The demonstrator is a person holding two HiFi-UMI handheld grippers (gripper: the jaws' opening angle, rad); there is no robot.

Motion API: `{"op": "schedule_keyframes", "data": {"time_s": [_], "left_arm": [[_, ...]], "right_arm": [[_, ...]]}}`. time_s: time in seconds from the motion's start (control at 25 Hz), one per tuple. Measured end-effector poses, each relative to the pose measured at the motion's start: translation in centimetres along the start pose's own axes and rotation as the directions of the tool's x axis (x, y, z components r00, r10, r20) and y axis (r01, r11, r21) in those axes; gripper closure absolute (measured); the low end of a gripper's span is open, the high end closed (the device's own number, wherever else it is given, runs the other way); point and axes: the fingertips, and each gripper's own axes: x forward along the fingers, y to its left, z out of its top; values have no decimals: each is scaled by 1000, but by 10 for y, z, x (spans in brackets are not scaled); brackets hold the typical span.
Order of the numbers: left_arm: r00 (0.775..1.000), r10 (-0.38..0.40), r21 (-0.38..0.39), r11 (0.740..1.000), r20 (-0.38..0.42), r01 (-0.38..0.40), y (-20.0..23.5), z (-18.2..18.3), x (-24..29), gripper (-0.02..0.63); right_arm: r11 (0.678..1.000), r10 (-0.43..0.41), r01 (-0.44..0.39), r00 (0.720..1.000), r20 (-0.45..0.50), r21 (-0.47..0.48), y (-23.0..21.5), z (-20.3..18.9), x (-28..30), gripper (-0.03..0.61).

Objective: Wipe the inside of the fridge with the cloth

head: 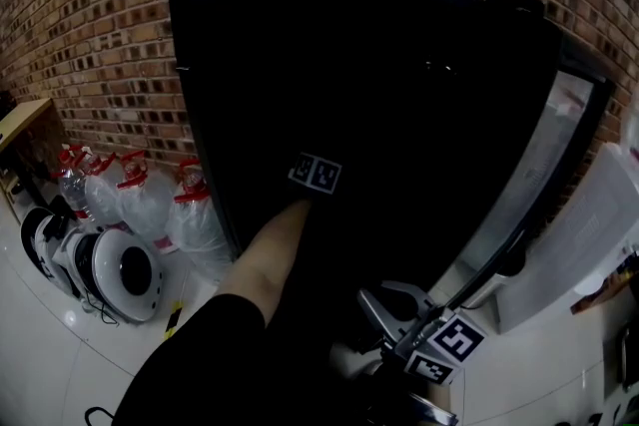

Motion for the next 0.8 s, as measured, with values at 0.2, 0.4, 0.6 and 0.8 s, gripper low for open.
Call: {"op": "schedule_keyframes", "data": {"time_s": [0.2, 0.4, 0.6, 0.8], "left_arm": [[991, 118, -295, 951, 55, -97, 28, 0, -12, 565], [981, 166, -385, 916, 102, -114, 38, -2, -23, 565], [970, 81, -481, 876, 228, 40, 29, 8, -45, 565], [928, -52, -464, 855, 368, 232, 8, 20, -91, 565]], "right_arm": [[1000, -8, 8, 1000, 7, -7, 4, 2, -1, 575], [1000, -19, 19, 1000, 4, -8, 6, 2, -5, 574], [1000, -13, 13, 1000, 16, 4, 7, 8, 1, 575], [1000, 2, -2, 1000, 6, -23, 8, 10, 14, 575]]}}
